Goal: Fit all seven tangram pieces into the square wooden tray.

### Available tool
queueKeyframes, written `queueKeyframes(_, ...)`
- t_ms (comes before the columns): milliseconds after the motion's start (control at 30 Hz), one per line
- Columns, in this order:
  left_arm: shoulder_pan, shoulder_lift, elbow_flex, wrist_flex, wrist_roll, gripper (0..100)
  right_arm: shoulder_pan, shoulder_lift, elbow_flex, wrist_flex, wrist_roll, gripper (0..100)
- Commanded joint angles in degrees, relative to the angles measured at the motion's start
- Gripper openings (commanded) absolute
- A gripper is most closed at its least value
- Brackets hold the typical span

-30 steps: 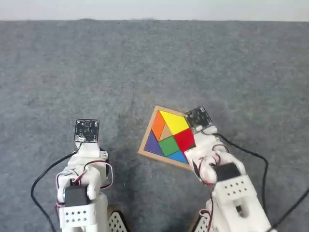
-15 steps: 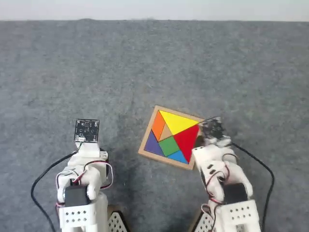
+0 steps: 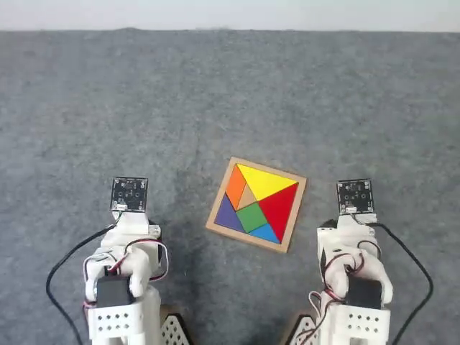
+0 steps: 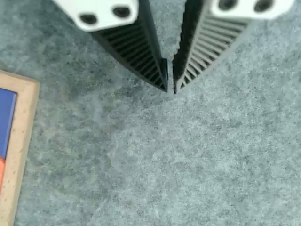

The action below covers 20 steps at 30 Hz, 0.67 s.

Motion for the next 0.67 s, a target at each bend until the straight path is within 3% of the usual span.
queueKeyframes(0,-0.2,-1.0,-0.7,0.3,1.0,2,0.8,-1.4,0.5,0.2,-0.3,0.9)
queueKeyframes(633,-0.2,-1.1,-0.7,0.3,1.0,2,0.8,-1.1,0.5,-1.0,-0.3,0.9)
